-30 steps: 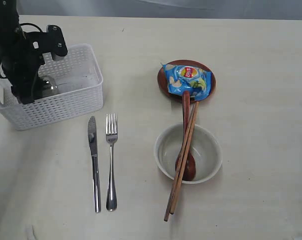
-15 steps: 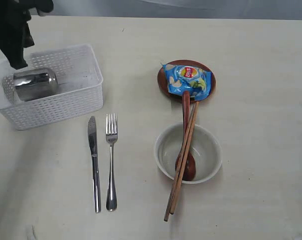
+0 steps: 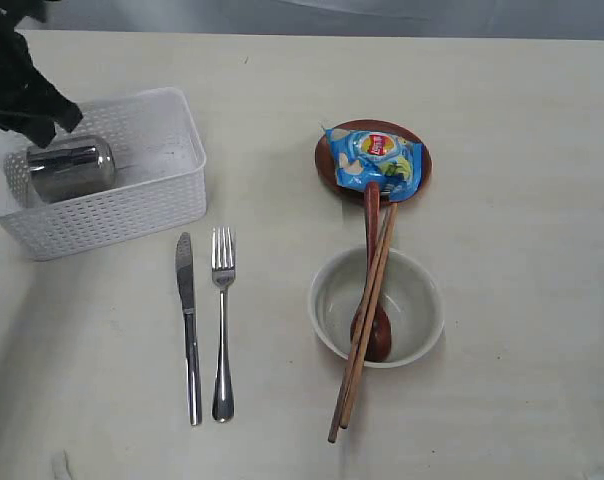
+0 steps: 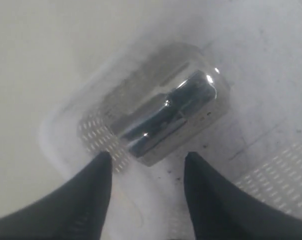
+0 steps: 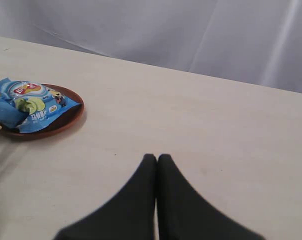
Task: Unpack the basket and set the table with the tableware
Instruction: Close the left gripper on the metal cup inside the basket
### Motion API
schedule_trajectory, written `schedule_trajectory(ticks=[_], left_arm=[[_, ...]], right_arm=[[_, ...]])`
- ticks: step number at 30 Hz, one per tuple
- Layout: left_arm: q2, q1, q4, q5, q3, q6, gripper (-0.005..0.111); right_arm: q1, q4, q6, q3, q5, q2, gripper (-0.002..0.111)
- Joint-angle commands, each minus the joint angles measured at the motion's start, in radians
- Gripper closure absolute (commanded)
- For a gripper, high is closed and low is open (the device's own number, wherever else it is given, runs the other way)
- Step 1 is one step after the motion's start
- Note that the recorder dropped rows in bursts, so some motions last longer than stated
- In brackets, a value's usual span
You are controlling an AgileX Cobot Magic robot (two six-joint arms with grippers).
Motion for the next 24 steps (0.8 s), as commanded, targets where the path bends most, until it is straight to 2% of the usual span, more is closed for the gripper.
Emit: schedule_trajectory(ticks=[1,4,6,17,24], left_arm=[[0.032,0.072,-0.147,0.032,-0.017,-0.162,0.062],[0.032,0.109,-0.152,0.012,-0.017,-0.255,0.062],[0.038,0.121,-0.194,0.01,-0.017,-0.257,0.062],[0.135,0.121,-0.205,-0.008,-0.017,-0.303,0.062],[0.151,0.121,-0.257,-0.097,-0.012,-0.27,0.062]], right_arm=[[-0.003,-0.002,0.001,0.003,-0.005,-0.005,0.108],[-0.003,-0.002,0.001,0.003,-0.005,-0.005,0.108],[-0.003,-0.002,0.001,0.003,-0.005,-0.005,0.108],[-0.003,-0.002,0.001,0.003,-0.005,-0.005,0.108],[-0.003,-0.002,0.001,0.003,-0.005,-0.005,0.108]])
